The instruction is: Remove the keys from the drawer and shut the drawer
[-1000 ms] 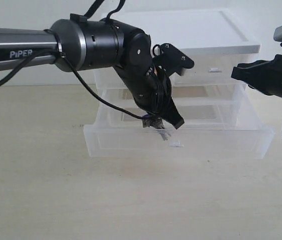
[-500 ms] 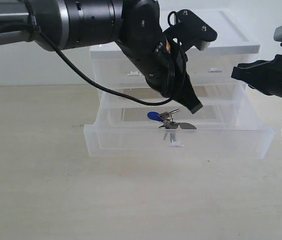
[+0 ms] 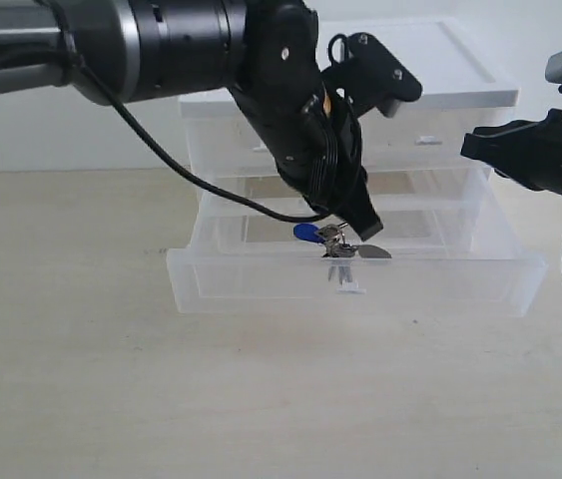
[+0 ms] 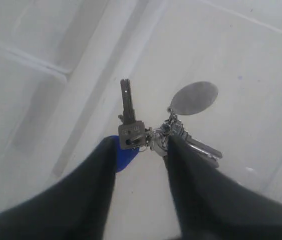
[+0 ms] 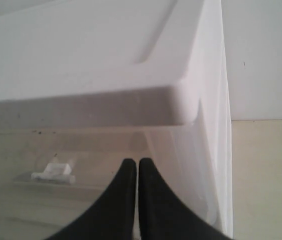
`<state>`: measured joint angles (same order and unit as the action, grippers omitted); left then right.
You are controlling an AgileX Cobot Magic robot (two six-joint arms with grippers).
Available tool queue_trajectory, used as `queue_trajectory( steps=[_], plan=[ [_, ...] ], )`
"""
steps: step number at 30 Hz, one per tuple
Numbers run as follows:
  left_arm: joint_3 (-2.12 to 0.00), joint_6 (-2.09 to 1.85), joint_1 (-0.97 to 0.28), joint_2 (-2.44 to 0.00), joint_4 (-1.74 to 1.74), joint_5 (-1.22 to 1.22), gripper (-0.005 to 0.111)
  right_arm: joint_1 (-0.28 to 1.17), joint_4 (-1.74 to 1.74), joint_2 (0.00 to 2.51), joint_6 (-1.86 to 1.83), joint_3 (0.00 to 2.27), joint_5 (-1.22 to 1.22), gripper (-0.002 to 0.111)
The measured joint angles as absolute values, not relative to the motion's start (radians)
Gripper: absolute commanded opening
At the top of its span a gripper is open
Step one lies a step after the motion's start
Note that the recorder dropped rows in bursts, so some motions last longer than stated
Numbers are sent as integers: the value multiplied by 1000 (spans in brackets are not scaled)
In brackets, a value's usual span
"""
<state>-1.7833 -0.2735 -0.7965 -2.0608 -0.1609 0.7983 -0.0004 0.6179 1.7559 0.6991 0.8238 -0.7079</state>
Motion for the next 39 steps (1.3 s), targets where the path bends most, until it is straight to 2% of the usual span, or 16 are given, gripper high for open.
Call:
queue_trajectory(
  steps=[5,16,18,19,20,21,39],
  plan=[
    [-1783,-227,-796,-2122,-173,734,64,0,618,1756,699,824,-708,0],
    [-1783,-116,-738,-2193,-191,672,65,0,618,1756,699,824,-708,0],
    [-1783,-109,-731,-2198,-191,665,60,0,618,1756,699,824,-708,0],
    [-1783,-108,-732,-2200,-191,663,43,0,618,1756,699,824,-708,0],
    [-1783,-108,-732,-2201,-191,663,20,0,618,1756,699,824,-708,0],
    [-1783,-108,-732,-2202,-191,663,6,0,618,1756,699,824,-708,0],
    [-1782,-147,-732,-2114,-198,673,4,0,614,1756,691,824,-708,0]
  ],
)
